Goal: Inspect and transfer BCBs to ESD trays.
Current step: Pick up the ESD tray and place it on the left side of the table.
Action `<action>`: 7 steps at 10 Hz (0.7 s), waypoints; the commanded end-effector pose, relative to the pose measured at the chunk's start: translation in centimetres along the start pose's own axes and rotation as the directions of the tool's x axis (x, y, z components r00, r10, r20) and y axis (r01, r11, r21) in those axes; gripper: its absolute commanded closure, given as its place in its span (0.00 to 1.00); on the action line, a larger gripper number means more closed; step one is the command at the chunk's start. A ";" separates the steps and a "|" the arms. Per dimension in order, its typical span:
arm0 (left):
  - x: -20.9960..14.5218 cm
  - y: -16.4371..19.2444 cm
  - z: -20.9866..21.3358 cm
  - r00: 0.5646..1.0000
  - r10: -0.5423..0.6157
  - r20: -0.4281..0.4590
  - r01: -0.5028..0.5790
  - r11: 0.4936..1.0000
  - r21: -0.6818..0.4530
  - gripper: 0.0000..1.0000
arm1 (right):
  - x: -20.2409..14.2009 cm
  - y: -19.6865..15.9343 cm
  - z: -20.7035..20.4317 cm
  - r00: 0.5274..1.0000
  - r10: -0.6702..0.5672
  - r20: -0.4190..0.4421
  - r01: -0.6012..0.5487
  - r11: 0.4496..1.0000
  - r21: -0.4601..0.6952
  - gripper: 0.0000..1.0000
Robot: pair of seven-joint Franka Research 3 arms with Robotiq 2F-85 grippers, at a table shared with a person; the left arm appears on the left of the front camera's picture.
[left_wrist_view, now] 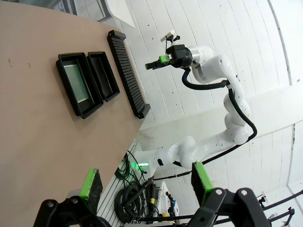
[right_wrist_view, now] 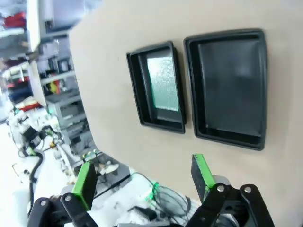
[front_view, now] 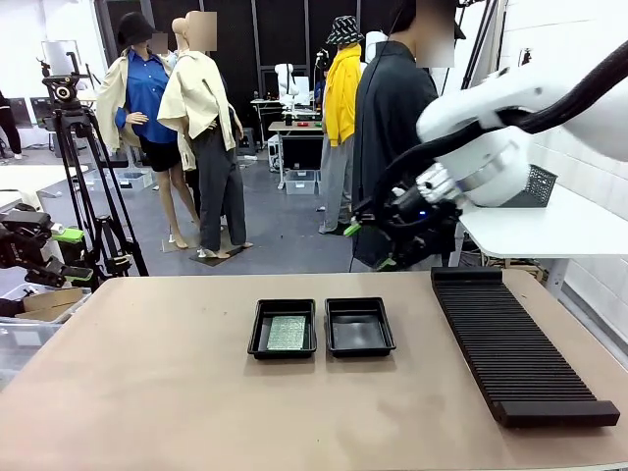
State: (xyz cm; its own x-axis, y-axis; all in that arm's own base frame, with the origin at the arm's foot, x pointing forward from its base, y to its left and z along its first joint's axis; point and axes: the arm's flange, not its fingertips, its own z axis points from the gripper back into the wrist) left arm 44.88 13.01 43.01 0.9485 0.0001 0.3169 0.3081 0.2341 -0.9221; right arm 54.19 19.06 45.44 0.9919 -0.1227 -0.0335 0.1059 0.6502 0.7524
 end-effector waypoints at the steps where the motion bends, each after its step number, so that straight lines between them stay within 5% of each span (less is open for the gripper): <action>1: 0.1 -0.1 0.1 1.000 -0.003 0.009 0.003 1.000 0.005 0.00 | -0.3 -3.2 3.1 0.999 0.035 -0.034 -0.030 0.992 0.125 0.00; 7: 0.1 -0.1 0.1 1.000 -0.003 0.009 0.003 1.000 0.005 0.00 | -1.1 -13.1 10.4 0.999 -0.033 0.016 0.025 0.931 0.365 0.00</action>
State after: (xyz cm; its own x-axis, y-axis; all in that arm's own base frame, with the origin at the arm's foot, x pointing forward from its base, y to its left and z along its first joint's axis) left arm 44.89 13.01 43.00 0.9485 0.0000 0.3168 0.3080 0.2340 -0.9221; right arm 52.19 3.20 43.08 0.9865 -0.1510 -0.0642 0.1174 0.3770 0.9187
